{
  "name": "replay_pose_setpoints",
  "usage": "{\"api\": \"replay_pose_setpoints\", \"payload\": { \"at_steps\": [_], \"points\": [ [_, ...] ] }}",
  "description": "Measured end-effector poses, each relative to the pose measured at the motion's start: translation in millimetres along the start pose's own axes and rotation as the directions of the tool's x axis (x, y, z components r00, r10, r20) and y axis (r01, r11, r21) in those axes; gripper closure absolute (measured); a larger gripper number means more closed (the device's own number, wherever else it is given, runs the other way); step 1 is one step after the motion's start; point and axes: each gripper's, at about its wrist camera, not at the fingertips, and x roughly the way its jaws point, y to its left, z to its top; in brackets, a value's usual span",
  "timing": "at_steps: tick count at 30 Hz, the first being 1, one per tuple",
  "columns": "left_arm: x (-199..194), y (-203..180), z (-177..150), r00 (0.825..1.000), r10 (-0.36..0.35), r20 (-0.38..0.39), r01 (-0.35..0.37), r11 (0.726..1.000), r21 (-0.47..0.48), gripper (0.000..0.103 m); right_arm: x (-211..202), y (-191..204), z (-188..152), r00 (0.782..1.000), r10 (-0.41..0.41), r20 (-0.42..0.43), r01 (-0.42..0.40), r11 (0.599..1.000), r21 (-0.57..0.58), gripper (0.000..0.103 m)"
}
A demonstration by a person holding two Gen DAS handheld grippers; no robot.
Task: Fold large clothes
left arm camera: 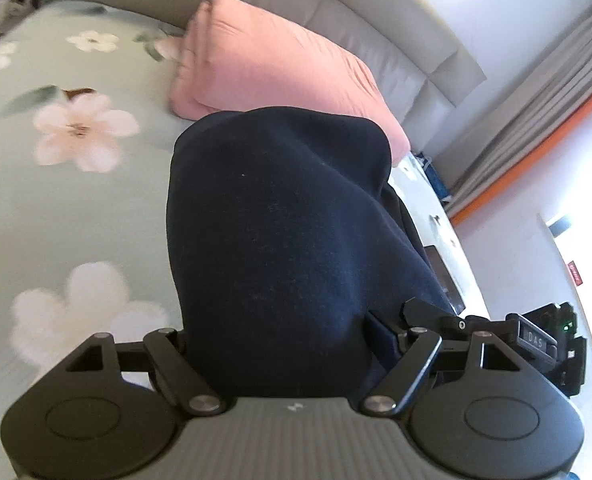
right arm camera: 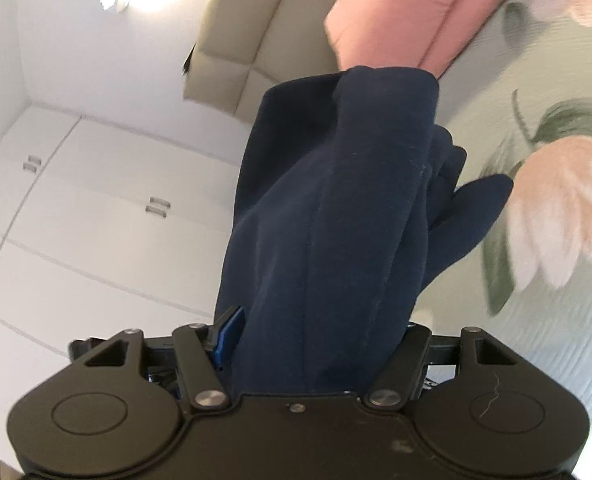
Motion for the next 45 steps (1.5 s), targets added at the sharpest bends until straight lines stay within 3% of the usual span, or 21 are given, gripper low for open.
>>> {"api": "replay_pose_setpoints", "payload": {
  "at_steps": [7, 11, 13, 14, 15, 16, 18, 20, 22, 23, 26, 28, 29, 31, 33, 34, 35, 36, 37, 42, 45],
  "points": [
    [-36, 33, -51, 0.997, 0.077, 0.023, -0.074, 0.994, -0.085, 0.022, 10, 6, -60, 0.998, 0.01, -0.069, -0.011, 1.0, -0.015, 0.025],
    [-18, 76, -93, 0.983, 0.169, -0.067, -0.178, 0.973, -0.149, 0.025, 23, -38, -92, 0.989, -0.088, -0.115, 0.091, 0.996, 0.017, 0.025],
    [-4, 95, -112, 0.942, 0.282, -0.18, -0.315, 0.93, -0.191, 0.034, 36, -62, -107, 0.955, -0.256, -0.152, 0.255, 0.967, -0.029, 0.023],
    [1, 96, -120, 0.911, 0.335, -0.242, -0.378, 0.912, -0.158, 0.031, 42, -72, -117, 0.908, -0.389, -0.159, 0.378, 0.921, -0.094, 0.016],
    [-3, 91, -124, 0.91, 0.34, -0.236, -0.377, 0.916, -0.134, 0.029, 44, -74, -125, 0.868, -0.471, -0.159, 0.445, 0.879, -0.173, 0.004],
    [-12, 84, -125, 0.911, 0.353, -0.215, -0.383, 0.916, -0.12, 0.031, 44, -71, -133, 0.857, -0.499, -0.127, 0.456, 0.85, -0.264, 0.001],
    [-27, 64, -128, 0.888, 0.421, -0.184, -0.434, 0.9, -0.034, 0.03, 33, -63, -135, 0.845, -0.528, -0.079, 0.489, 0.825, -0.284, 0.001],
    [-38, 49, -137, 0.868, 0.47, -0.163, -0.471, 0.882, 0.034, 0.026, 22, -43, -133, 0.798, -0.602, -0.009, 0.573, 0.764, -0.295, 0.001],
    [-46, 40, -151, 0.879, 0.444, -0.174, -0.445, 0.895, 0.039, 0.026, 2, -17, -131, 0.776, -0.627, 0.068, 0.614, 0.728, -0.306, 0.001],
    [-50, 39, -157, 0.888, 0.424, -0.178, -0.427, 0.904, 0.022, 0.026, -2, -3, -135, 0.778, -0.623, 0.084, 0.614, 0.724, -0.316, 0.001],
    [-53, 40, -177, 0.884, 0.436, -0.168, -0.451, 0.89, -0.064, 0.025, -17, 37, -156, 0.831, -0.553, 0.05, 0.522, 0.747, -0.411, 0.0],
    [-49, 49, -192, 0.907, 0.382, -0.178, -0.409, 0.9, -0.151, 0.024, 1, 54, -175, 0.835, -0.55, -0.003, 0.479, 0.731, -0.486, 0.0],
    [-49, 50, -201, 0.911, 0.366, -0.188, -0.399, 0.898, -0.185, 0.024, 6, 54, -193, 0.823, -0.567, -0.035, 0.471, 0.716, -0.515, 0.0],
    [-40, 53, -213, 0.892, 0.403, -0.203, -0.438, 0.881, -0.178, 0.013, 27, 44, -219, 0.765, -0.635, -0.104, 0.486, 0.677, -0.552, 0.0],
    [-33, 48, -219, 0.857, 0.48, -0.186, -0.499, 0.864, -0.071, 0.004, 45, 17, -241, 0.629, -0.773, -0.08, 0.569, 0.528, -0.631, 0.0],
    [-32, 43, -221, 0.842, 0.511, -0.174, -0.521, 0.854, -0.011, 0.002, 45, 4, -246, 0.585, -0.809, -0.062, 0.59, 0.477, -0.652, 0.0],
    [-31, 41, -223, 0.833, 0.529, -0.16, -0.533, 0.846, 0.022, 0.001, 40, -12, -247, 0.566, -0.82, -0.078, 0.598, 0.475, -0.646, 0.0],
    [-32, 39, -224, 0.823, 0.551, -0.14, -0.55, 0.833, 0.048, 0.0, 29, -22, -241, 0.602, -0.789, -0.12, 0.604, 0.549, -0.577, 0.0],
    [-33, 38, -224, 0.817, 0.561, -0.134, -0.559, 0.827, 0.06, 0.0, 23, -26, -231, 0.618, -0.773, -0.143, 0.623, 0.593, -0.51, 0.0],
    [-37, 38, -229, 0.819, 0.559, -0.129, -0.558, 0.829, 0.047, 0.0, 11, -27, -226, 0.605, -0.787, -0.118, 0.66, 0.579, -0.479, 0.0],
    [-48, 42, -234, 0.83, 0.544, -0.124, -0.548, 0.837, 0.009, 0.0, 11, -27, -216, 0.572, -0.818, -0.061, 0.706, 0.529, -0.471, 0.0]
  ]
}}
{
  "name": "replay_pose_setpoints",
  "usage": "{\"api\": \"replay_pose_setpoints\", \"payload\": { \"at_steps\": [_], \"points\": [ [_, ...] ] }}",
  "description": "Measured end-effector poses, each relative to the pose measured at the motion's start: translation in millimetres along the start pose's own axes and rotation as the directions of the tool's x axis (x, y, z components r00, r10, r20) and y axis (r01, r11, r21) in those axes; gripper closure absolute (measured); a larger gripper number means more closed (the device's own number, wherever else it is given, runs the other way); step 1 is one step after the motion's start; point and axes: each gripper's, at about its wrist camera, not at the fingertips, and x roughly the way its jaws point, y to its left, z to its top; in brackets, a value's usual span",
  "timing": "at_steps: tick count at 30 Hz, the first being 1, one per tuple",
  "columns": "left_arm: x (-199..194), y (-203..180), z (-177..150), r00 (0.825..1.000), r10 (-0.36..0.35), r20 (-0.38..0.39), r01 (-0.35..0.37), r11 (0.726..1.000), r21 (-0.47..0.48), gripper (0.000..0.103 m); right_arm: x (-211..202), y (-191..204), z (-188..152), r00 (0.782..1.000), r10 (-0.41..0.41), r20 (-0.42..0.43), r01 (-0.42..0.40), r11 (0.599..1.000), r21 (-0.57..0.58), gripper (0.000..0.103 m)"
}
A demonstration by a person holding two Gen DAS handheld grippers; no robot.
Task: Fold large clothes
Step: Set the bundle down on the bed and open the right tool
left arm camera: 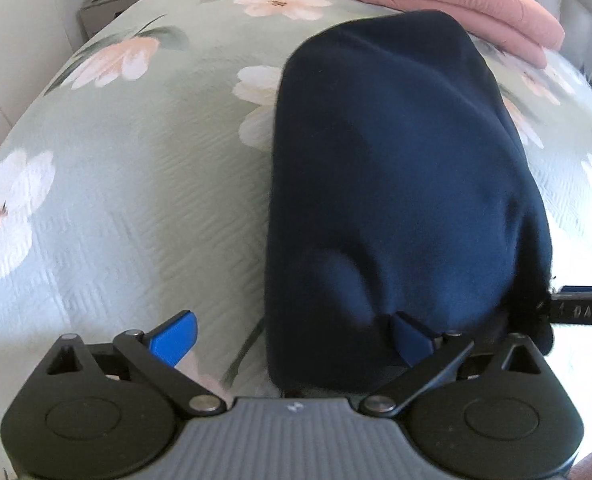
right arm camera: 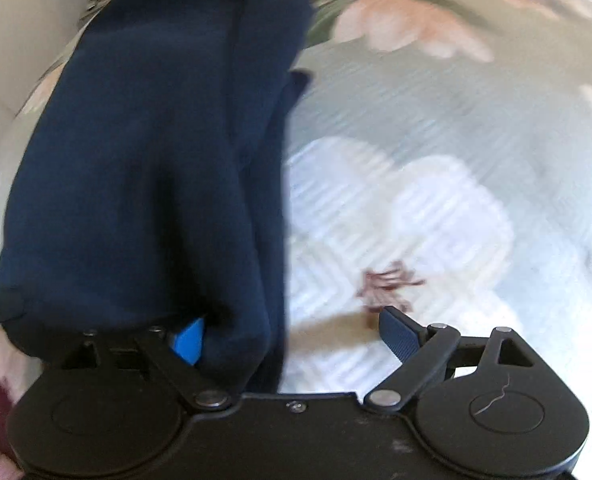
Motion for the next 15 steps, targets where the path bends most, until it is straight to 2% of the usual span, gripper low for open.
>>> {"api": "replay_pose_setpoints", "payload": {
  "at_steps": [3, 4, 5, 6, 8, 11, 13, 15],
  "points": [
    [-12, 15, -8, 0.999, -0.026, 0.032, 0.028, 0.997, -0.066, 0.01, -24, -2, -7, 0.985, -0.159, 0.071, 0.158, 0.987, 0.026, 0.0],
    [-19, 15, -9, 0.999, -0.01, 0.046, 0.012, 0.998, -0.056, 0.014, -36, -1, -9, 0.968, -0.232, 0.097, 0.229, 0.972, 0.044, 0.0],
    [-24, 11, -8, 0.998, 0.012, 0.059, -0.01, 0.999, -0.037, 0.015, -51, 1, -10, 0.957, -0.261, 0.128, 0.255, 0.965, 0.056, 0.0],
    [-31, 6, -8, 0.996, 0.046, 0.077, -0.046, 0.999, -0.008, 0.016, -66, 3, -13, 0.956, -0.244, 0.162, 0.236, 0.969, 0.065, 0.0],
    [-46, -3, -11, 0.989, 0.087, 0.121, -0.092, 0.995, 0.039, 0.016, -104, 7, -22, 0.959, -0.148, 0.242, 0.126, 0.986, 0.106, 0.0],
    [-71, -13, -18, 0.984, 0.076, 0.159, -0.094, 0.99, 0.104, 0.013, -148, 22, -33, 0.947, -0.026, 0.321, -0.007, 0.995, 0.101, 0.0],
    [-86, -15, -25, 0.982, 0.066, 0.175, -0.087, 0.99, 0.112, 0.005, -165, 26, -37, 0.939, -0.022, 0.345, -0.016, 0.994, 0.106, 0.0],
    [-97, -15, -29, 0.983, 0.064, 0.17, -0.083, 0.991, 0.108, 0.003, -169, 41, -46, 0.944, -0.038, 0.327, 0.005, 0.995, 0.1, 0.0]
  ]
}}
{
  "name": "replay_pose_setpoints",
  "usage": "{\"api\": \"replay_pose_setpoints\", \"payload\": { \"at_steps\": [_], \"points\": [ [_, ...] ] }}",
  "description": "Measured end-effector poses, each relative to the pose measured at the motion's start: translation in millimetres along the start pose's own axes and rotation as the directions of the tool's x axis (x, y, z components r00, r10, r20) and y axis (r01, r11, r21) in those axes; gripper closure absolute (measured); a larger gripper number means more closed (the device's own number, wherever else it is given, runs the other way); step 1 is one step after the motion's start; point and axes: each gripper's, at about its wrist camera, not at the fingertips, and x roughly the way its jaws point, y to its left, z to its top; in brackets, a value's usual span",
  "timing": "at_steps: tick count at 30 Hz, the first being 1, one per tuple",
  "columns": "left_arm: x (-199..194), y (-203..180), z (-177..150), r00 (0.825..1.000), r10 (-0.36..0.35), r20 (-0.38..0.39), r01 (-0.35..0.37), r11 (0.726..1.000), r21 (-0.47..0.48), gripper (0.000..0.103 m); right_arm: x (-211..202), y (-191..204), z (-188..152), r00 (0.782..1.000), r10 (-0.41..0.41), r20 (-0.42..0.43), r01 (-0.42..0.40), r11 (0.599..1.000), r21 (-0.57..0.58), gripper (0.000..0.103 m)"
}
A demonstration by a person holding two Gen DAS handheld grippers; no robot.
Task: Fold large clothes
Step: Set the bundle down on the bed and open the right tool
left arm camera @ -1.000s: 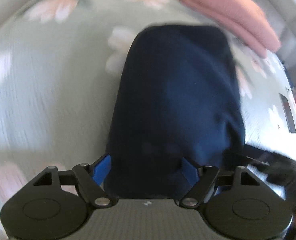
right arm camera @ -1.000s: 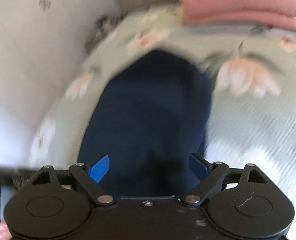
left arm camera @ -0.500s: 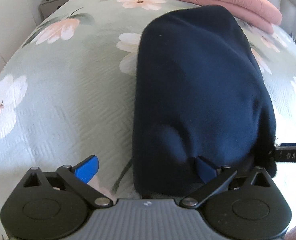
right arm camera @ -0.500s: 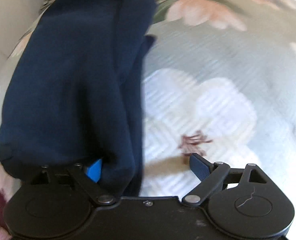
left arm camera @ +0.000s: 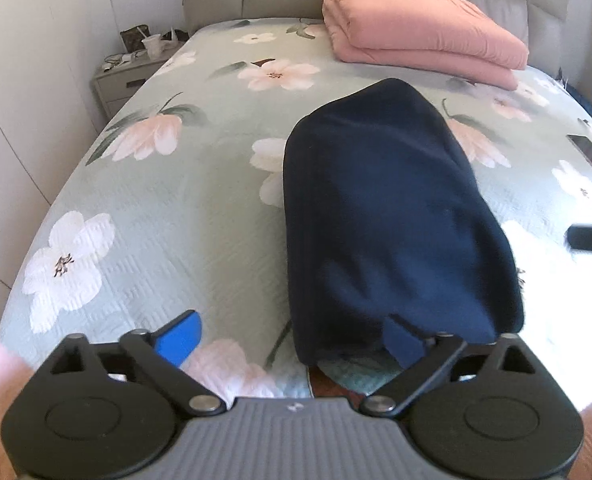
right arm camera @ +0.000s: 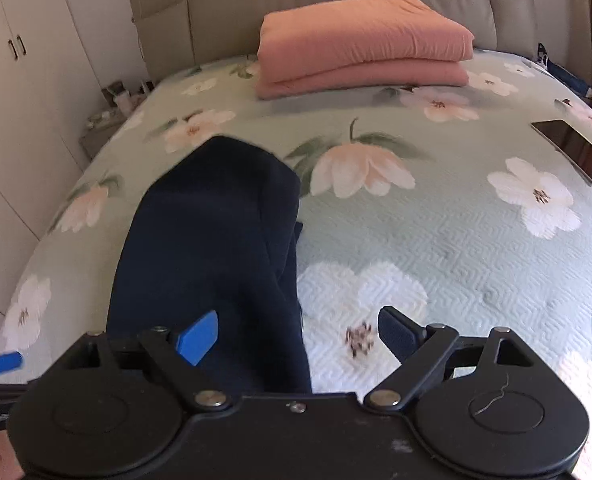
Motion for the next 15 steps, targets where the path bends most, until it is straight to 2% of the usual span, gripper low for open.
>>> {"api": "replay_pose_setpoints", "payload": {
  "at_steps": [5, 9, 13, 15],
  "points": [
    [-10, 0, -3, 0.999, -0.011, -0.052, 0.012, 1.0, 0.006, 0.003, -10, 22, -19, 0.994, 0.103, -0.027, -0.103, 0.995, -0.016, 0.0],
    [-2, -3, -9, 0.996, 0.0, -0.088, 0.001, 1.0, 0.005, 0.003, -1, 44, -34, 0.995, 0.064, -0.081, -0.071, 0.994, -0.088, 0.0],
    [8, -6, -14, 0.995, 0.023, -0.099, -0.02, 1.0, 0.023, 0.003, 22, 54, -44, 0.984, 0.032, -0.173, -0.053, 0.992, -0.114, 0.0],
    [12, -4, -16, 0.995, 0.024, -0.102, -0.022, 0.999, 0.024, 0.003, 29, 59, -49, 0.982, 0.01, -0.19, -0.036, 0.99, -0.133, 0.0]
  ]
}}
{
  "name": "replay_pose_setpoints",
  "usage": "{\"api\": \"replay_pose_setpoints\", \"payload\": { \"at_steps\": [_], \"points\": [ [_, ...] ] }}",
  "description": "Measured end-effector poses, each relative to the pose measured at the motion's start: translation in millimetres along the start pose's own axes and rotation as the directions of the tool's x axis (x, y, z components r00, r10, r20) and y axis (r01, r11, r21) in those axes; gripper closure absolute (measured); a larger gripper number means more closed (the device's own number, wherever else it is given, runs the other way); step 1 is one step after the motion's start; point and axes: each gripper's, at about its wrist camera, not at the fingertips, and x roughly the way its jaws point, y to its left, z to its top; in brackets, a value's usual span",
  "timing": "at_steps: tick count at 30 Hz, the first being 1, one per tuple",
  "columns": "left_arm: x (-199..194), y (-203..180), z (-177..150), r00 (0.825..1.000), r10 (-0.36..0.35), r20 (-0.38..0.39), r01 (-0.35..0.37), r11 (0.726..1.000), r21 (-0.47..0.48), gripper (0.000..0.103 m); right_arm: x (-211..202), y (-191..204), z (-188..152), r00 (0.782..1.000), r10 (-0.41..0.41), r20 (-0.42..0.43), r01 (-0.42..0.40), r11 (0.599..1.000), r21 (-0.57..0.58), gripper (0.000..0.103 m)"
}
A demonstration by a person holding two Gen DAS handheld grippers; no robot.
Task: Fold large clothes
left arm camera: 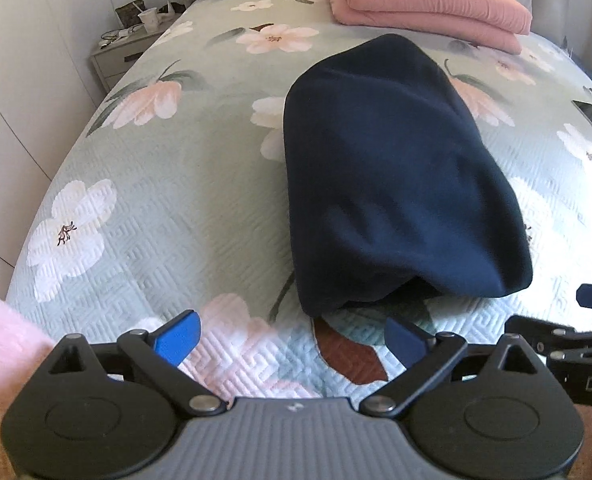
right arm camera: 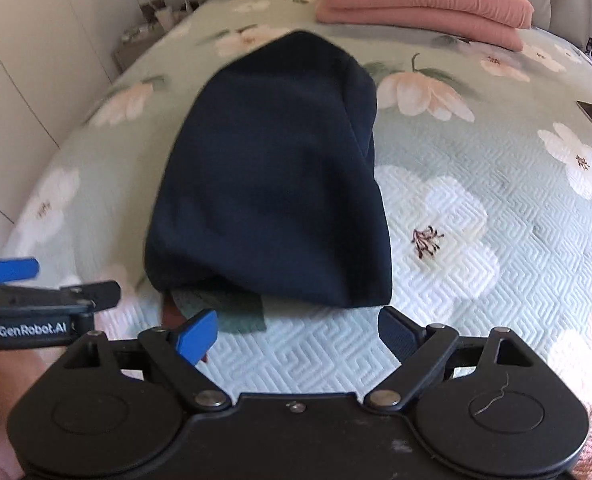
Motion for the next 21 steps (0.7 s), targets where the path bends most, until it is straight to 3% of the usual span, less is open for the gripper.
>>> {"api": "replay_pose_setpoints", "payload": {
  "at_steps": [6, 21],
  "points": [
    [11, 8, -1, 1.0, -0.016, -0.023, 0.015, 1.0, -0.025, 0.004, 14, 7, -4, 0.998, 0.026, -0.049, -0.026, 1.0, 0.004, 0.0],
    [13, 8, 0, 1.0, -0.015, -0.025, 0.014, 0.999, -0.03, 0.004, 18, 17, -8, 0.997, 0.038, -0.074, -0.039, 0.999, -0.012, 0.0]
  ]
}}
